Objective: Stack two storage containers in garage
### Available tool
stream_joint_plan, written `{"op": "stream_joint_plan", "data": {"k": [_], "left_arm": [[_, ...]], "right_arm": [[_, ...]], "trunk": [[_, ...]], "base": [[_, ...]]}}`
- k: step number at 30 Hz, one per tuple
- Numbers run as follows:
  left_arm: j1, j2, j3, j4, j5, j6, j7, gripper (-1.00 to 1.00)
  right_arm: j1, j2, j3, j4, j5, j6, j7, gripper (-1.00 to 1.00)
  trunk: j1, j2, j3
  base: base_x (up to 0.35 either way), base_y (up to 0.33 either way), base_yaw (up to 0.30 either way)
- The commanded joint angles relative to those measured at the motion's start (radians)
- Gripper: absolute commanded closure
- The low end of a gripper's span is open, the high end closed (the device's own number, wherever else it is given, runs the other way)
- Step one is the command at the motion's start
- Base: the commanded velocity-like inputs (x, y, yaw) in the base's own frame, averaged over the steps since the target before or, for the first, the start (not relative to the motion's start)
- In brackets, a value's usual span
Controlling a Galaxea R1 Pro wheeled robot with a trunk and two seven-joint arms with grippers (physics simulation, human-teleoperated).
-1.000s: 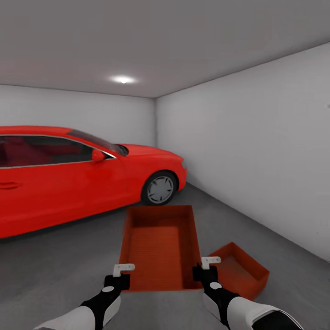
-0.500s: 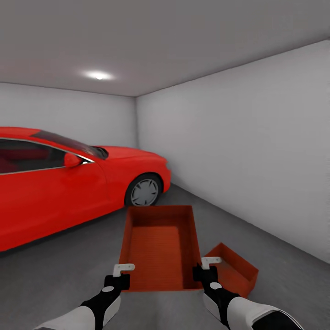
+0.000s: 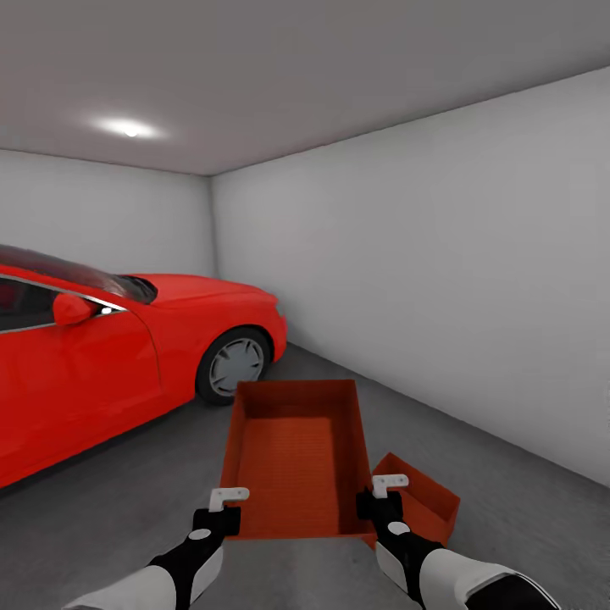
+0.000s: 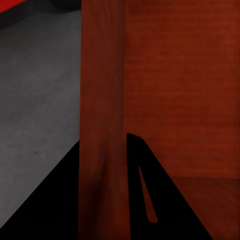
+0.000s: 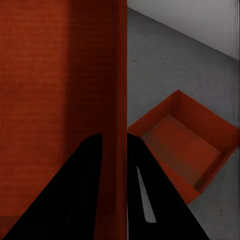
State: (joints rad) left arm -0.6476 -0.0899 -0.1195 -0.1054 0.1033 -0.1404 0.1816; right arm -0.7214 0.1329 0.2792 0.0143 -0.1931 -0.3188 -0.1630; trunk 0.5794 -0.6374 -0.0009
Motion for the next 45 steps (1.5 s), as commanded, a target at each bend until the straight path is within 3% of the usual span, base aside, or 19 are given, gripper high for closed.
{"op": "stream_joint_plan", "data": {"k": [1,45], "left_arm": [[0.000,-0.001,-0.003,0.000,0.006,-0.001,0.006,1.00],[0.000,-0.001,-0.003,0.000,0.007,-0.001,0.006,1.00]], "right_arm": [[-0.001,0.008,-0.052,0.000,0.006,0.000,-0.001,1.00],[-0.001,0.008,-0.052,0.000,0.006,0.000,-0.001,1.00]], "trunk": [[0.001,0.000,0.000],[0.001,0.000,0.000]], "base": [[0.304,0.183,-0.277],[0.302,0.195,-0.277]]}}
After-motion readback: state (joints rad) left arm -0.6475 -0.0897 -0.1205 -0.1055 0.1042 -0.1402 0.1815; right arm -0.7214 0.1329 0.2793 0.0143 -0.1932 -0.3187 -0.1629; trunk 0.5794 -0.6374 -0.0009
